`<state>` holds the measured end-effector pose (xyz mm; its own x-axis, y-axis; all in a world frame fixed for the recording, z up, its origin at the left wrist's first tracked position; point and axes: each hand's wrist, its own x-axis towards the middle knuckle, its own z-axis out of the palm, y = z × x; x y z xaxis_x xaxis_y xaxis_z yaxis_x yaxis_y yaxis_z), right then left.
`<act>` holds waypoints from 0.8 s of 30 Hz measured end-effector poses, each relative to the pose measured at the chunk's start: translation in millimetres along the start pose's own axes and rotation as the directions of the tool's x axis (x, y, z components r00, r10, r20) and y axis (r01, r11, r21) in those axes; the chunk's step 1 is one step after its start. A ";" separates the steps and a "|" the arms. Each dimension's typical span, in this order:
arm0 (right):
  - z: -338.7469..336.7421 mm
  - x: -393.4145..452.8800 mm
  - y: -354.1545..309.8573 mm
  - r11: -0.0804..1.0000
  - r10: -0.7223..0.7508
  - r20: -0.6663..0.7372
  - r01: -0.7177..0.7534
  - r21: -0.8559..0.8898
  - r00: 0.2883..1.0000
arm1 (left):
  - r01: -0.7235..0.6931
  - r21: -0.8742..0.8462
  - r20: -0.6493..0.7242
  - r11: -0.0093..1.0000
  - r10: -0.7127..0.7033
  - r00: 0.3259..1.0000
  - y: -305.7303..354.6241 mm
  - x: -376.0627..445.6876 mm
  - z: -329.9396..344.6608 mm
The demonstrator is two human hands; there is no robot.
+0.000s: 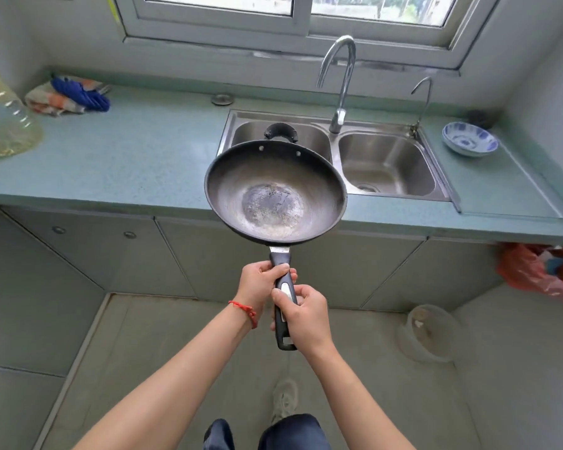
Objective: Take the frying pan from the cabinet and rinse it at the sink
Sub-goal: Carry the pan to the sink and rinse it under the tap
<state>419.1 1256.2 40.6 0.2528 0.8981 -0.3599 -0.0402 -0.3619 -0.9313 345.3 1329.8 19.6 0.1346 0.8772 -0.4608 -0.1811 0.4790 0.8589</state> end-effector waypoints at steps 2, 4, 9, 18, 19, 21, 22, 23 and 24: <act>-9.0 26.7 -11.0 1.000 0.013 0.023 -0.013 -0.003 1.000 | 0.013 -0.008 -0.020 1.000 -0.013 1.000 8.9 24.2 12.7; -16.8 52.4 -23.1 1.000 0.014 0.043 -0.014 0.000 0.999 | 0.018 -0.007 -0.030 1.000 -0.018 0.999 18.3 44.9 24.5; -28.0 107.0 -48.4 0.999 0.048 0.075 -0.047 -0.017 0.996 | 0.037 -0.030 -0.069 0.999 -0.039 0.997 39.2 91.9 44.8; -20.6 188.7 -78.0 0.995 0.095 0.060 -0.094 -0.020 0.994 | 0.076 -0.063 -0.041 0.995 -0.079 0.996 69.7 170.5 56.9; -18.6 197.0 -82.6 0.995 0.102 0.057 -0.102 -0.011 0.993 | 0.082 -0.065 -0.033 0.995 -0.084 0.996 74.3 178.5 57.6; -14.7 214.6 -92.7 0.993 0.120 0.052 -0.120 0.000 0.991 | 0.095 -0.080 -0.023 0.992 -0.097 0.995 84.6 194.1 59.7; -12.8 223.7 -97.1 0.992 0.128 0.051 -0.128 0.002 0.991 | 0.104 -0.097 -0.023 0.990 -0.107 0.994 89.4 202.0 60.5; -11.4 232.4 -101.1 0.991 0.133 0.051 -0.133 0.000 0.990 | 0.116 -0.115 -0.025 0.987 -0.119 0.993 93.4 209.6 61.0; -10.1 241.0 -103.6 0.990 0.141 0.049 -0.141 -0.004 0.989 | 0.128 -0.127 -0.024 0.984 -0.132 0.991 96.5 216.6 61.7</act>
<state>494.0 1507.6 51.0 0.1972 0.8494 -0.4895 -0.0715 -0.4855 -0.8713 417.1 1564.1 16.5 0.1341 0.8069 -0.5752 -0.2846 0.5874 0.7576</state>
